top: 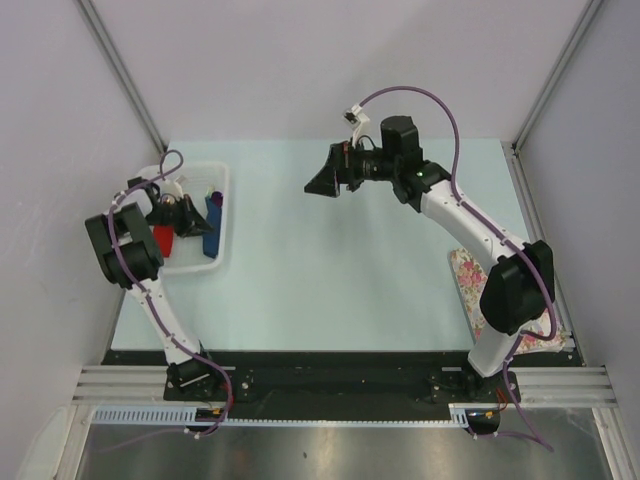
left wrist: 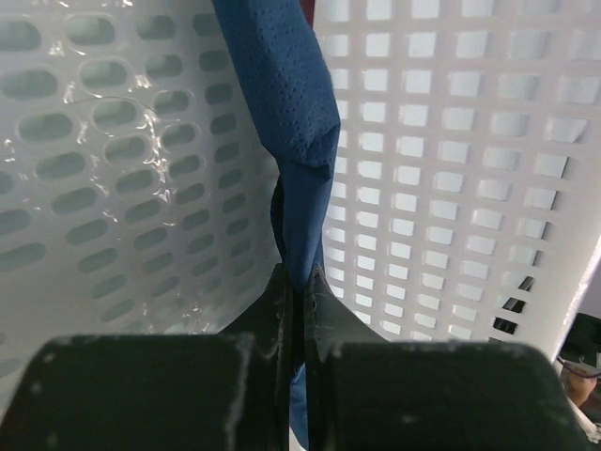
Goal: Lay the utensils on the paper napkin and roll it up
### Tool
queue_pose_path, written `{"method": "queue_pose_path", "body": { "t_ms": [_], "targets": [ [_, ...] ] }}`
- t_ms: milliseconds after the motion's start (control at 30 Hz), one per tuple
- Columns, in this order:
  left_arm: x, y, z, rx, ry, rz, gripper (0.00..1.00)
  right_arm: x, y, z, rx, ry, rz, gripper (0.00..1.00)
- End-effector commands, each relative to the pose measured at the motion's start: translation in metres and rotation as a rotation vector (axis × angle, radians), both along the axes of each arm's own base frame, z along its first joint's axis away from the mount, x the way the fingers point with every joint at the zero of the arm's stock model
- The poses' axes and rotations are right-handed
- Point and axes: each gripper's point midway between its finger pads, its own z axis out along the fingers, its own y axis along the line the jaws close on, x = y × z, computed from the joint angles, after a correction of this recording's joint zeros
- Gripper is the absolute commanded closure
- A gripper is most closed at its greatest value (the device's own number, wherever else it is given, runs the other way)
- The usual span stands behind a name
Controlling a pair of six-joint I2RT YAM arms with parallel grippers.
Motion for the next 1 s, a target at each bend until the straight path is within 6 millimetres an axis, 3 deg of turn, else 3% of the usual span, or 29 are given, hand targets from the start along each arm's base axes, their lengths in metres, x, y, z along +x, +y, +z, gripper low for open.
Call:
{"method": "queue_pose_path", "body": {
  "t_ms": [0, 200, 400, 533, 967],
  "targets": [
    [0.005, 0.001, -0.005, 0.01, -0.005, -0.022, 0.96, 0.005, 0.001, 0.021, 0.029, -0.042, 0.012, 0.0],
    [0.002, 0.007, -0.016, 0.052, 0.029, -0.009, 0.8, 0.006, 0.003, 0.021, 0.03, -0.034, 0.022, 0.0],
    [0.004, 0.017, -0.014, 0.124, 0.022, 0.016, 0.68, 0.005, 0.004, 0.023, 0.035, -0.028, 0.029, 0.0],
    [0.006, 0.025, -0.007, 0.186, 0.008, 0.035, 0.55, 0.003, 0.005, 0.024, 0.038, -0.029, 0.033, 0.0],
    [0.015, 0.045, 0.035, 0.366, -0.116, 0.104, 0.39, -0.003, 0.009, 0.03, 0.04, -0.046, 0.052, 0.0]
  ]
}}
